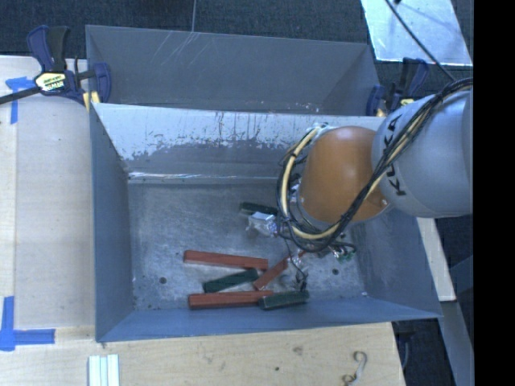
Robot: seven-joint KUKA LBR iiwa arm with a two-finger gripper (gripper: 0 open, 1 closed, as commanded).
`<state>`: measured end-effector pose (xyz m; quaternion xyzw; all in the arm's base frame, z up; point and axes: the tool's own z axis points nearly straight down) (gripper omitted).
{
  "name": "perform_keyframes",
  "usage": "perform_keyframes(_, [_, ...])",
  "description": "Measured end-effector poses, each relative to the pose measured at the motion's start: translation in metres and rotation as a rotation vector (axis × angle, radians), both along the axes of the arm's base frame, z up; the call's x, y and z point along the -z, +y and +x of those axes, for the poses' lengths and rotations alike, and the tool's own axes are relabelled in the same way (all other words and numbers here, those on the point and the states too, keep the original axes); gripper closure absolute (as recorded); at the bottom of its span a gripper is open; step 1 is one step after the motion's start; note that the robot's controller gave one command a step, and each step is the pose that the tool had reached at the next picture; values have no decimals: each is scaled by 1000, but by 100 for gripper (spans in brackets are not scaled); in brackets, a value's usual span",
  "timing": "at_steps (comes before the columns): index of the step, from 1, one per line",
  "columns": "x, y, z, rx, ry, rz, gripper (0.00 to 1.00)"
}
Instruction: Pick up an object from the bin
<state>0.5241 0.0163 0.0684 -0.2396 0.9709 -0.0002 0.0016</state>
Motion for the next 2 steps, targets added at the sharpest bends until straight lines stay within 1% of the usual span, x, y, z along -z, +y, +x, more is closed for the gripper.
perform_keyframes(1, [0, 0, 1, 0, -2, 0, 0])
perform_keyframes(2, [-1, 0, 2, -1, -4, 0, 100])
